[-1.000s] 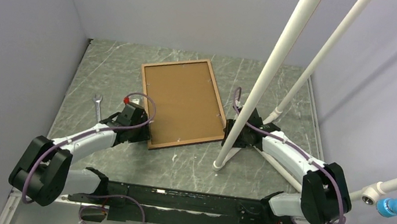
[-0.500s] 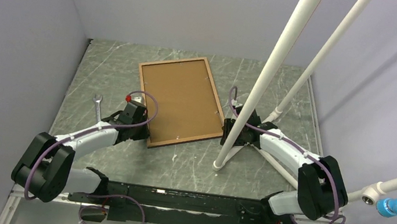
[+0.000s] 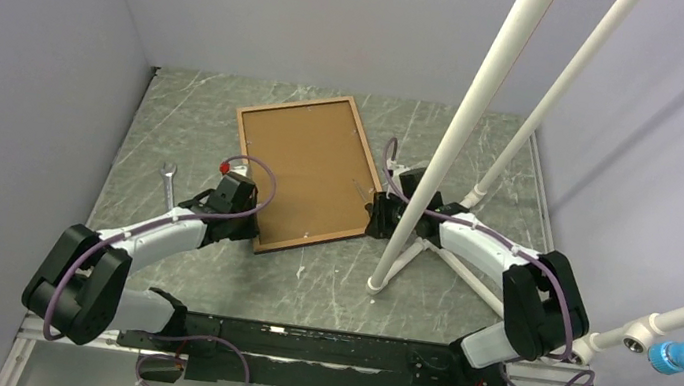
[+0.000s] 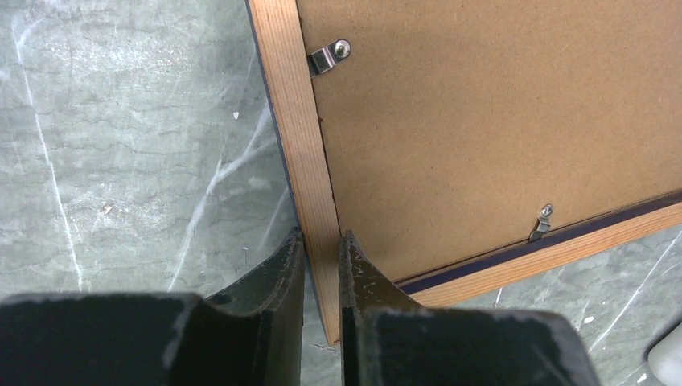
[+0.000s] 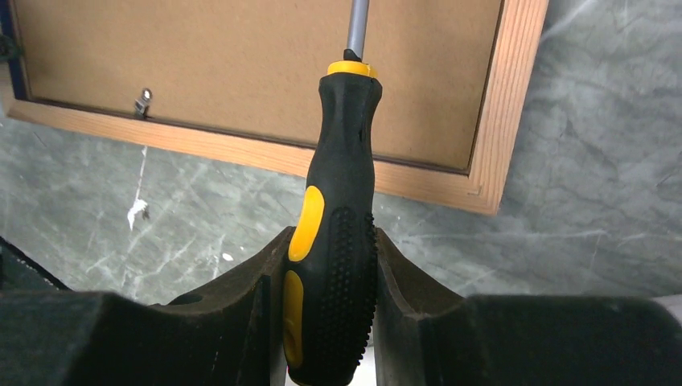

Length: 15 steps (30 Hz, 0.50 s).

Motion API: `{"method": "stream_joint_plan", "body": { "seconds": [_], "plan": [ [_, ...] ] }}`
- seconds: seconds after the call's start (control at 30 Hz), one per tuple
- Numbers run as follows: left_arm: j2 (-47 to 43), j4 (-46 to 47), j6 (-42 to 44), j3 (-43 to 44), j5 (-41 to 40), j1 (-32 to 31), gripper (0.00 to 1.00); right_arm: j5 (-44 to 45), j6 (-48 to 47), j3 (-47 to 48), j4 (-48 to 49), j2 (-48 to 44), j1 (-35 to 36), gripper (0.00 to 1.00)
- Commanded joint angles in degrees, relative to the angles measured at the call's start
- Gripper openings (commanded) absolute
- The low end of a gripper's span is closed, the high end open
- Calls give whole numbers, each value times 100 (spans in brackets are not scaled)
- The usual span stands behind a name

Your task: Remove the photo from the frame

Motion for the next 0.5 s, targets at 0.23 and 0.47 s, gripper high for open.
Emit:
{"method": "stream_joint_plan", "body": {
  "seconds": [0.23, 0.47],
  "plan": [
    [-380, -725, 143, 125, 33, -13, 40, 508, 307, 475, -883, -815, -12, 0],
    [-637, -739, 224, 524, 940, 656, 72, 86, 452, 116, -876, -977, -131, 0]
  ]
}}
